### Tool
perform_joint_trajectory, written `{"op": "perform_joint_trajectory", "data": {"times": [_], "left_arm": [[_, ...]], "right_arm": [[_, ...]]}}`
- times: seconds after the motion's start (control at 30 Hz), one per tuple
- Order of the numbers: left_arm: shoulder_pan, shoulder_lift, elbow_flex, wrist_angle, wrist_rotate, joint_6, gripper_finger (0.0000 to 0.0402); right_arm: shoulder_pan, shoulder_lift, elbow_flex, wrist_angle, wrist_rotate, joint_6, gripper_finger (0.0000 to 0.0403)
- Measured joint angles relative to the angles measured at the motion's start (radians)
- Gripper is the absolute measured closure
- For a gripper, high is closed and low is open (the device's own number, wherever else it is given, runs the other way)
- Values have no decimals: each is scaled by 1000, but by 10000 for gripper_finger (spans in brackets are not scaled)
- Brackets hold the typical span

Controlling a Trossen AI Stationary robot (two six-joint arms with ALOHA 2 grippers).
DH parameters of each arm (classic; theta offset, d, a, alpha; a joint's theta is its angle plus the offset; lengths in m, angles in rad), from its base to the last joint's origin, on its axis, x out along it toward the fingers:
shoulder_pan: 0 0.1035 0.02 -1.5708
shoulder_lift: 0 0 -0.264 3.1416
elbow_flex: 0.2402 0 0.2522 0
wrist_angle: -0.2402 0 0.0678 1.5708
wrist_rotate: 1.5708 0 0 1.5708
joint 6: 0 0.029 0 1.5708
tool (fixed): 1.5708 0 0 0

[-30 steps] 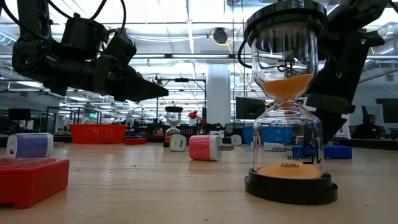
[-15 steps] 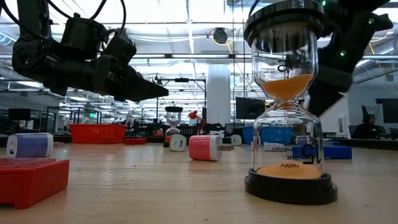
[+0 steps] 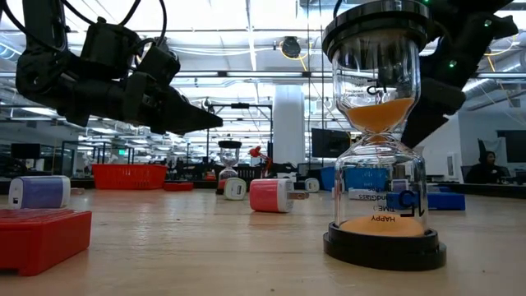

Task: Pick & Place Office items
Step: Put the top right blue charger adapter head into the black bin

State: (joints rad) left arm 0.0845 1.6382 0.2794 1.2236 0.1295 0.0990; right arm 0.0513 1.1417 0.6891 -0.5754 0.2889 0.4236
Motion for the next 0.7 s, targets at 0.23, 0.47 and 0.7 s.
{"op": "perform_joint_trajectory", "data": {"times": [0.23, 0.47, 0.7], "left_arm": [[0, 0, 0, 0, 0, 0, 364], [0, 0, 0, -1, 0, -1, 364], [0, 0, 0, -2, 0, 0, 364]], "right_arm": [[0, 32, 0, -45, -59, 18, 342], [1, 93, 0, -35, -59, 7, 235], [1, 142, 0, -24, -64, 9, 154]]}}
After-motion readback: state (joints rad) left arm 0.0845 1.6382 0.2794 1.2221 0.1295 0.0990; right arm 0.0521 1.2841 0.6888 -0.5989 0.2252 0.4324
